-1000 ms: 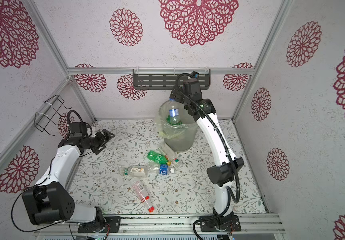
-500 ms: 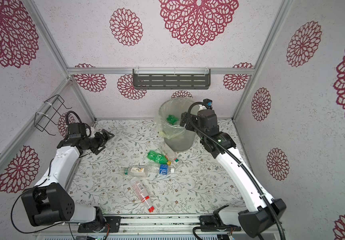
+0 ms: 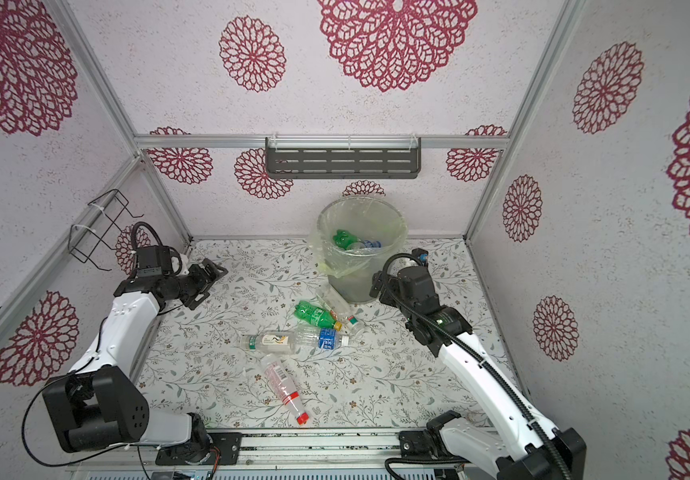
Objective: Throw the plastic bottles in the bin
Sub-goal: 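Withdraw the right gripper from the bin toward the pile while the left gripper moves forward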
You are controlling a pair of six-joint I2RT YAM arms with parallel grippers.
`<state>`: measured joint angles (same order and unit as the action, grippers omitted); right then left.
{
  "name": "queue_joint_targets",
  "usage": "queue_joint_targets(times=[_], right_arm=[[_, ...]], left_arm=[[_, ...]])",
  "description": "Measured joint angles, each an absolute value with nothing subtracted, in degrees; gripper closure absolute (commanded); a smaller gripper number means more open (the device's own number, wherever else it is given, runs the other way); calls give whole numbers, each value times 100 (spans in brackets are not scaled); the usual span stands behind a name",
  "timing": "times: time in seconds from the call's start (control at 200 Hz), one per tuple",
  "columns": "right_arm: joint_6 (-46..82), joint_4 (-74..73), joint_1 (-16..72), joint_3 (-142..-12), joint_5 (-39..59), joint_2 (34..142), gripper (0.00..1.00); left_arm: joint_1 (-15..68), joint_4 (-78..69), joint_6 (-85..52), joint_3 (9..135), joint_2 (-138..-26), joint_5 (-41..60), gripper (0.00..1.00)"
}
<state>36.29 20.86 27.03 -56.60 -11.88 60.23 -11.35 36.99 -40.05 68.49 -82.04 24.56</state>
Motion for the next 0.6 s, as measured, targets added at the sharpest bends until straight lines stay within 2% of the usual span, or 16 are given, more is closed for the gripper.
queue_joint_targets(times=[0.6], right_arm=[[4263,1651,2703,-4250,-963,5900,1]], left_arm=[[-1282,3712,-4012,6847,-8263,2355,3]])
